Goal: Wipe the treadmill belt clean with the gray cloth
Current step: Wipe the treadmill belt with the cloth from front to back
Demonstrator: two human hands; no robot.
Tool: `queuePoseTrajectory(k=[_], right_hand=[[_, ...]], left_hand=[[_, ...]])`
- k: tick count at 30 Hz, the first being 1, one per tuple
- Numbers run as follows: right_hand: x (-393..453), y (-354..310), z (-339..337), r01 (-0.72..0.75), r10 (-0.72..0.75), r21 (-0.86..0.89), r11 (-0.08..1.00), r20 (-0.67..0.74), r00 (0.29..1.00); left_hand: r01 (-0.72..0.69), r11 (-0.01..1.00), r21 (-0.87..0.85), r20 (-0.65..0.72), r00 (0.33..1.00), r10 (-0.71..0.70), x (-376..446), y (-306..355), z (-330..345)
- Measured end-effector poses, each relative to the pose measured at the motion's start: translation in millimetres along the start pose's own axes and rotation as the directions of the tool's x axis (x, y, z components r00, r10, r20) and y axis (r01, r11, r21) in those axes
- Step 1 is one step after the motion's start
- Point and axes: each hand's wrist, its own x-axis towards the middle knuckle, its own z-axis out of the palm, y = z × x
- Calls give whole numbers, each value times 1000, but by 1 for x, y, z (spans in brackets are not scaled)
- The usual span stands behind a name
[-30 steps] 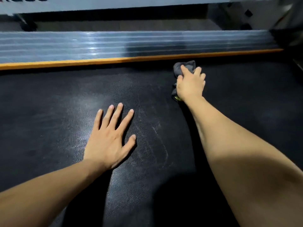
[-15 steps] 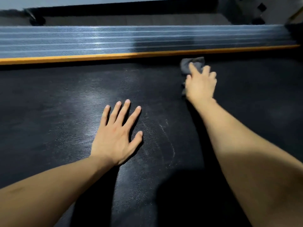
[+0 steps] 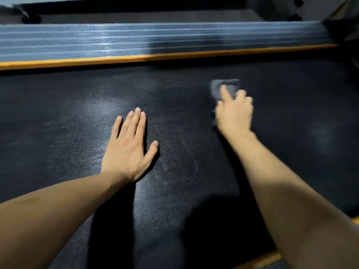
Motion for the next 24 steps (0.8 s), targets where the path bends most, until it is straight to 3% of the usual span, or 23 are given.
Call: queuePoseTrajectory(k=[2, 4, 8, 11, 13, 16, 19, 21, 24], right_hand=[[4, 35, -1, -51, 52, -22, 998, 36, 998], [0, 25, 0, -16, 16, -2, 1000, -11, 1000], [-65, -75, 4, 320, -322, -36, 947, -80, 943], [-99, -107, -5, 421, -415, 76, 904, -81, 906], [-91, -82, -7, 395, -393, 9, 919, -91, 915], [-75, -6, -7, 104, -105, -30, 994, -42, 994], [-72, 50, -6, -76, 78, -61, 995, 29, 997], [-77, 32, -6, -84, 83, -55, 995, -18, 996], [-126, -41, -8, 152, -154, -32, 988, -105, 982]], left_hand=[[-1, 1000, 0, -11, 1000, 1, 0, 1, 1], [1, 1000, -1, -16, 1000, -1, 0, 0, 1], [1, 1000, -8, -17, 1000, -1, 1, 1, 1], [-23, 1000, 10, -16, 1000, 23, 1, -2, 1], [-30, 1000, 5, -17, 999, 30, 1, -2, -1], [-16, 1000, 0, -22, 1000, 16, 0, -1, -1], [-21, 1000, -5, -26, 999, 20, 0, 1, 1], [-15, 1000, 1, -25, 1000, 15, 0, 1, 1], [-17, 1000, 5, -8, 1000, 17, 1, 0, 0]])
